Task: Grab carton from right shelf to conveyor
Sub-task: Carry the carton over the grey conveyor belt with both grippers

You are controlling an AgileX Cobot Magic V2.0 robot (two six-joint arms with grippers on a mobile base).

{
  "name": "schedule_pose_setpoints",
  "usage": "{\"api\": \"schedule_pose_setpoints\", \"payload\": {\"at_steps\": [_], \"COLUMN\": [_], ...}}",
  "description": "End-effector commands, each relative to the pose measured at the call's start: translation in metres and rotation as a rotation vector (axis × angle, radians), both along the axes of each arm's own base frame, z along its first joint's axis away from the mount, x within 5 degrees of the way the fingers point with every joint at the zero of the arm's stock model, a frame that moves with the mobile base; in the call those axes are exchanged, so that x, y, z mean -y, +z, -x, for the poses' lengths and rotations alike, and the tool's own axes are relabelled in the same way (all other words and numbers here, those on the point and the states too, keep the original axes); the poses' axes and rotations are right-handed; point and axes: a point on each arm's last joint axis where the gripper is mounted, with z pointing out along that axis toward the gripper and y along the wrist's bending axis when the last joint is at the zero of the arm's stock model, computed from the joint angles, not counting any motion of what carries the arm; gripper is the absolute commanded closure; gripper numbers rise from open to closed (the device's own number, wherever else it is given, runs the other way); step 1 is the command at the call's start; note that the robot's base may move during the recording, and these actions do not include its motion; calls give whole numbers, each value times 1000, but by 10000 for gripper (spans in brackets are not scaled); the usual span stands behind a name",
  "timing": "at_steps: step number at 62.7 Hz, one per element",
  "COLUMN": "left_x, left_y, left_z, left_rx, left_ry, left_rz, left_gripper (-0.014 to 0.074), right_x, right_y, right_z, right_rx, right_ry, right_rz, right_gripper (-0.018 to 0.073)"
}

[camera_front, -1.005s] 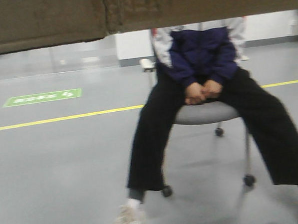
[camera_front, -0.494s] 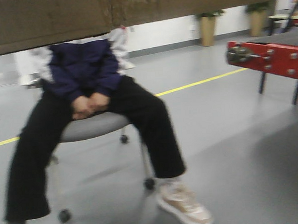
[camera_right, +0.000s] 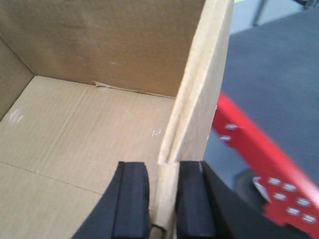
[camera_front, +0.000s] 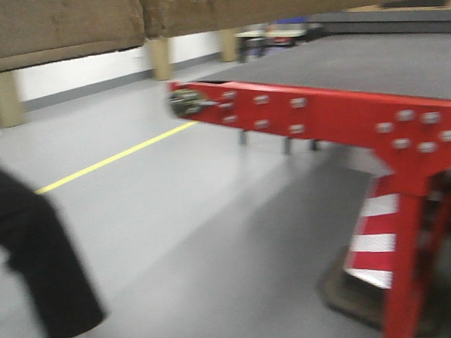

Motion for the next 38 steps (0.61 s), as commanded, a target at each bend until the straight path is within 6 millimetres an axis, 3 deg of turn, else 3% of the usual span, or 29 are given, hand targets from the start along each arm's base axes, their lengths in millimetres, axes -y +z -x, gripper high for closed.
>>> {"api": "schedule_pose_setpoints", "payload": {"at_steps": [1,38], "left_x": [-8,-12], "left_y": [5,7], "left_z": [1,0], "left_rx": [42,57], "left_ry": [36,60], "left_rz": [-88,-126], "left_gripper": [613,613], "right_x": [3,3], "right_y": [12,12], "right_z": [7,7], "right_rx": [78,78], "right_ry": [26,26], "right_rz": [-32,-32], "right_gripper": [628,628]}}
